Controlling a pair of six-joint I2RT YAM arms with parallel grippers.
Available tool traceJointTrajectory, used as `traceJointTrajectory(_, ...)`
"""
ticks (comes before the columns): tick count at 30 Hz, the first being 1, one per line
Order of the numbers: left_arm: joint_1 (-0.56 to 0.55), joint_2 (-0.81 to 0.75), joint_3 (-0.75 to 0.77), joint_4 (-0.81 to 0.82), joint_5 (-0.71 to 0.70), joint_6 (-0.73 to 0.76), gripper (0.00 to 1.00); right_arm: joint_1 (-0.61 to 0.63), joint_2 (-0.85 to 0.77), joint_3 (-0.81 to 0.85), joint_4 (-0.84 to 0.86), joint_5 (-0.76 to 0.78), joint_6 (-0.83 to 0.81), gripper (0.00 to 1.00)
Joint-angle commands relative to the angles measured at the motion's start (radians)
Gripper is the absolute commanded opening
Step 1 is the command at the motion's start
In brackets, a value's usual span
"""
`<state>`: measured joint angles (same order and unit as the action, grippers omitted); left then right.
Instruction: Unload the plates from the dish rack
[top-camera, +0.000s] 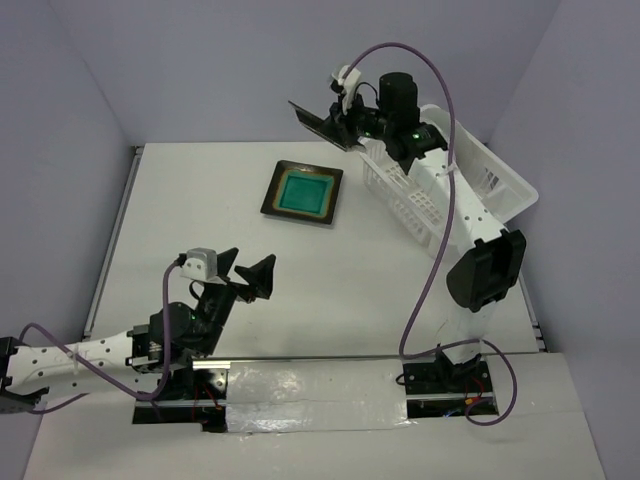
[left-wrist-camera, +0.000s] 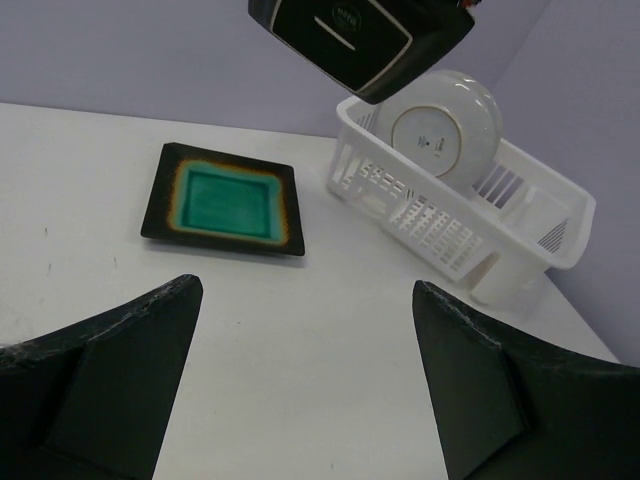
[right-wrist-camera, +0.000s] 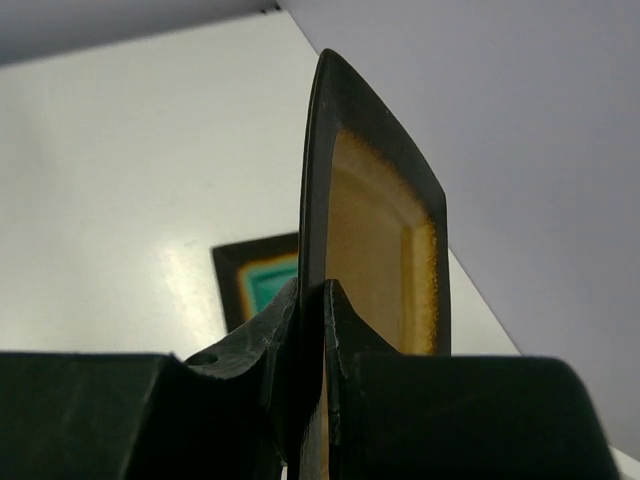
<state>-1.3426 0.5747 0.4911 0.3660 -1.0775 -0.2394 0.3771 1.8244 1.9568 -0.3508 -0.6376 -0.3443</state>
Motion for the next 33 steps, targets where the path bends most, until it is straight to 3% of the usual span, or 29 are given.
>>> traceJointTrajectory(1, -0.003, -0.03, -0.005, 0.014, 0.011, -0.021, 0.99, 0.031, -0.073, -0.048, 0.237, 0.16, -0.186, 0.0)
traceJointTrajectory(11, -0.003, -0.079, -0.032, 0.033, -0.033, -0.018, 0.99, 0.201, 0.006, -0.225, 0.433, 0.458, -0.485, 0.0)
traceJointTrajectory(33, -0.003, -0.188, -0.088, 0.045, -0.082, -0.046, 0.98, 0.275, 0.148, -0.613, 1.012, 0.543, -0.814, 0.0)
